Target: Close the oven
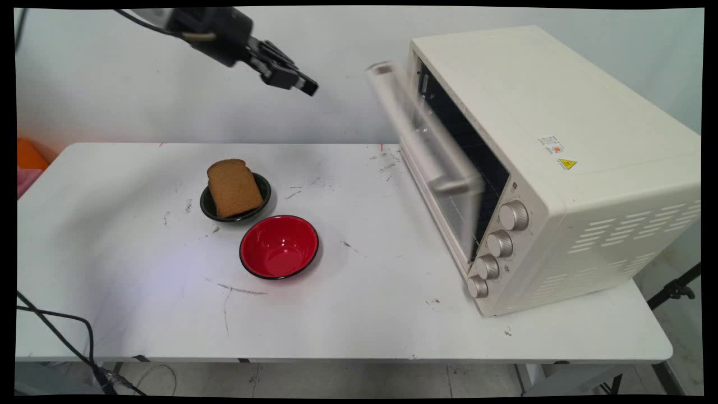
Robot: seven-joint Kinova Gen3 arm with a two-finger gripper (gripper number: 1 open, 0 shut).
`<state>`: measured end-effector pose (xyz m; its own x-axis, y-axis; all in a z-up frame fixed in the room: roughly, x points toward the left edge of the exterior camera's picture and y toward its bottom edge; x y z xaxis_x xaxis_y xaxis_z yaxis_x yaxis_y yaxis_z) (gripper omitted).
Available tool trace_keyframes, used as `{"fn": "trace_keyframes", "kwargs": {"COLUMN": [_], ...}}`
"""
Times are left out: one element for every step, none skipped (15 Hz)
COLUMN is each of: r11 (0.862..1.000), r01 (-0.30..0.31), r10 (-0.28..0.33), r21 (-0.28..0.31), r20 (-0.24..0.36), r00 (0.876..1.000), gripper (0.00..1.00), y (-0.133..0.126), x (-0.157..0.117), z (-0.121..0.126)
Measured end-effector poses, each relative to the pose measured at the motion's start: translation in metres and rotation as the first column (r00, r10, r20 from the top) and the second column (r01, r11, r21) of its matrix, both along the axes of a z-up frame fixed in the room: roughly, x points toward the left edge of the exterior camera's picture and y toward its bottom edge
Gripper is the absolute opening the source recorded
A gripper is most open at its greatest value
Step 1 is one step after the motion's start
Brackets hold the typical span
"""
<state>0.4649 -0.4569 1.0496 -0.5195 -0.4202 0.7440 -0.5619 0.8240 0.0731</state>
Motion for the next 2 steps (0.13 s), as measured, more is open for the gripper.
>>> {"fn": "trace_keyframes", "kwargs": {"r11": [1.0,1.0], "r01": [0.006,0.011], "r10": [-0.006,-0.011], "r21": [0.005,0.011], "r20": [-0.002,-0.002], "r00": [1.0,1.0], "gripper": [0.0,1.0], "y": [0.0068,0.0129], "x": [0.0064,0.0123], "z": [0.0071,0.0134]}}
